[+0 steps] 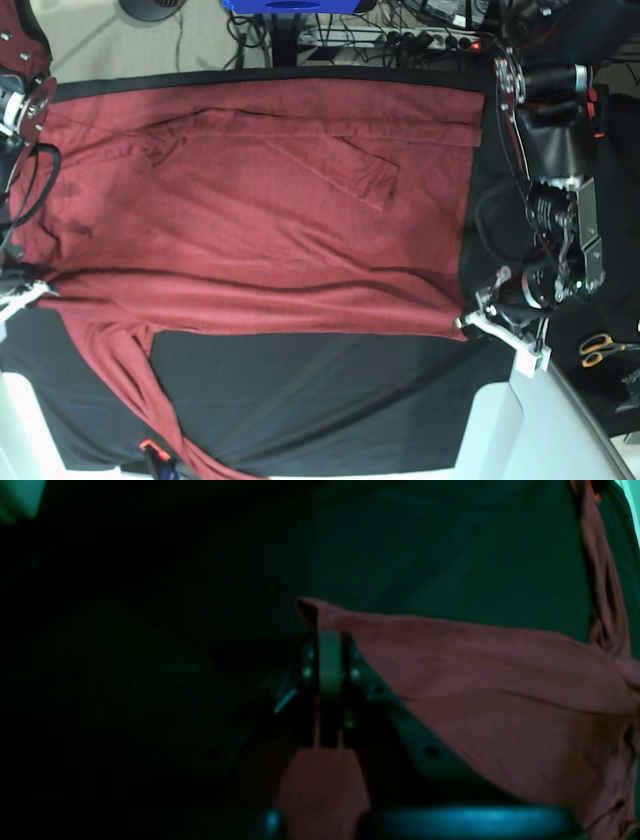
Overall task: Fold the T-shirt properly
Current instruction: 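Carry both held corners across the shirt toward its opposite side edge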
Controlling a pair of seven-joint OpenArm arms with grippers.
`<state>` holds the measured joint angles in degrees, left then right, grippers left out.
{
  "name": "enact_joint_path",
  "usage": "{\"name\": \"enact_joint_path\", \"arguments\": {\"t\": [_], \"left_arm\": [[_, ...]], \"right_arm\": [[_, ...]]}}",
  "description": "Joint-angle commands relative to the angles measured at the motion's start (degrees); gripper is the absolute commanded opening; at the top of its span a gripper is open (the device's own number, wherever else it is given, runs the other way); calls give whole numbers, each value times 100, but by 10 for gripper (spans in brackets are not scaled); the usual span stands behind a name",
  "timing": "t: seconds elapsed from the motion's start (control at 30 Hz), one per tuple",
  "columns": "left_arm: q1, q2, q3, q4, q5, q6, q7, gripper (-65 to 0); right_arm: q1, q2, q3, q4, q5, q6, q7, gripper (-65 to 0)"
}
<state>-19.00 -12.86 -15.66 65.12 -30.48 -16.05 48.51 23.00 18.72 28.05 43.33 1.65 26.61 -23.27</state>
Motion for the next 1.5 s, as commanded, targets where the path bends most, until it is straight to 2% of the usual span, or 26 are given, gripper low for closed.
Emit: {"name": "enact_joint_path", "arguments": {"t": [0.0, 0.17, 0.3, 0.43, 0.57, 0.9, 1.03, 1.23, 1.37, 1.47], "left_arm": [[-3, -72, -21, 200, -69, -25, -3, -650], [481, -72, -47, 604, -86, -25, 15, -650], [744, -98, -56, 903, -86, -25, 15, -650], [903, -107, -65, 1176, -95, -25, 50, -650], [947, -107, -74, 1439, -95, -25, 384, -650], [885, -107, -74, 1554, -95, -25, 393, -650], [885, -107, -74, 1554, -95, -25, 393, -650], [885, -107, -74, 1571, -95, -25, 393, -650], [885, -107, -74, 1765, -95, -25, 402, -650], [885, -98, -74, 1870, -95, -25, 551, -650]], "right_arm": [[148, 128, 30, 84, 50, 7, 10, -648], [148, 163, -5, 84, 6, 7, -236, -648], [148, 172, 3, 84, -503, 7, -201, -648], [148, 189, 3, 93, -574, 42, -201, -648], [95, 225, -5, 128, -591, 42, -192, -648], [157, 242, -5, 128, -591, 51, 63, -648], [157, 242, -5, 128, -591, 51, 388, -648], [157, 260, -14, 146, -591, 69, 423, -648], [139, 225, -14, 471, -591, 420, 423, -650], [148, 225, -14, 533, -591, 411, 423, -650]]}}
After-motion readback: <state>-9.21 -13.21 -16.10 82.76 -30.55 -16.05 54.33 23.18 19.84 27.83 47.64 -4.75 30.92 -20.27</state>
